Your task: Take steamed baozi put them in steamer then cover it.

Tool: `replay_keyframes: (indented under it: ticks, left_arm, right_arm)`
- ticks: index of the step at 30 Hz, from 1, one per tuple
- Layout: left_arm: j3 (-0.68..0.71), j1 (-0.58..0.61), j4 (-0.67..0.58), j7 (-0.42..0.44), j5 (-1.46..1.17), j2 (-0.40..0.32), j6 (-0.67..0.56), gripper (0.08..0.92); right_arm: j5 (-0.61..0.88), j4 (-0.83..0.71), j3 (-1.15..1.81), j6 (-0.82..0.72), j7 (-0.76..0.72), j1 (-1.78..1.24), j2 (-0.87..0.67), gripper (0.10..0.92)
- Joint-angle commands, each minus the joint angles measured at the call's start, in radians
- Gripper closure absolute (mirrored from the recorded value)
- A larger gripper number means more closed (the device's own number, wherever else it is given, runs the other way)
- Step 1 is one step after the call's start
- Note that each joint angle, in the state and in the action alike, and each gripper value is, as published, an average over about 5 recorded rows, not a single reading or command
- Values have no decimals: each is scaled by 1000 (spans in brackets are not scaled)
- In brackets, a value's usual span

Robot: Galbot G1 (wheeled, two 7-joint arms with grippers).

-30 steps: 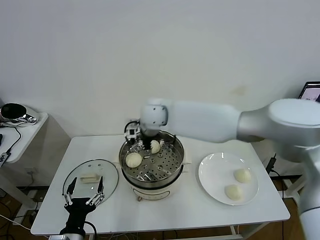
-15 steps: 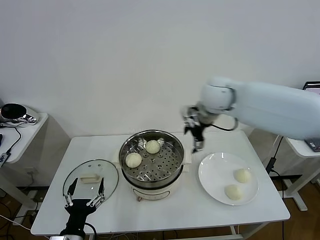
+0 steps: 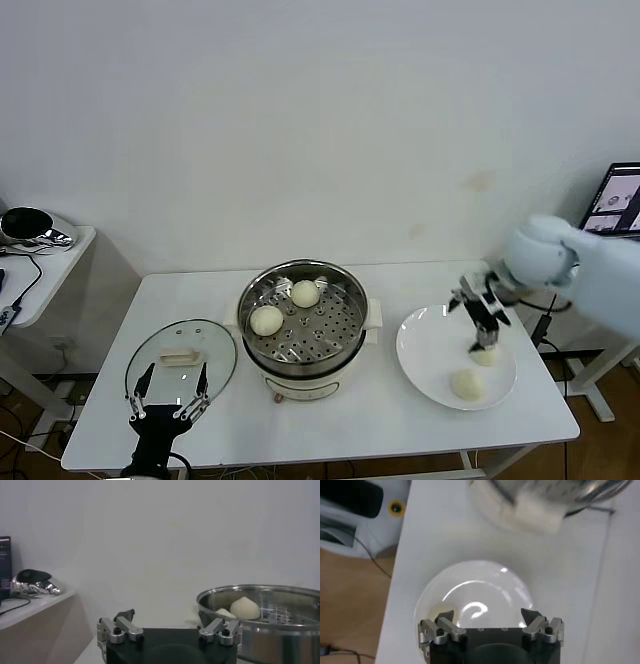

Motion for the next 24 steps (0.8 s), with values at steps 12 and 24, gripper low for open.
replay_keyframes:
  ticks: [12, 24]
  left_arm:
    - [-4, 17, -5, 0, 16, -12, 1, 177]
    - [-4, 19, -6, -1, 16, -14, -2, 177]
  right_arm:
    - [-187, -92, 342, 23, 78, -539, -15, 203]
    - [-200, -126, 380, -7, 102, -582, 30, 207]
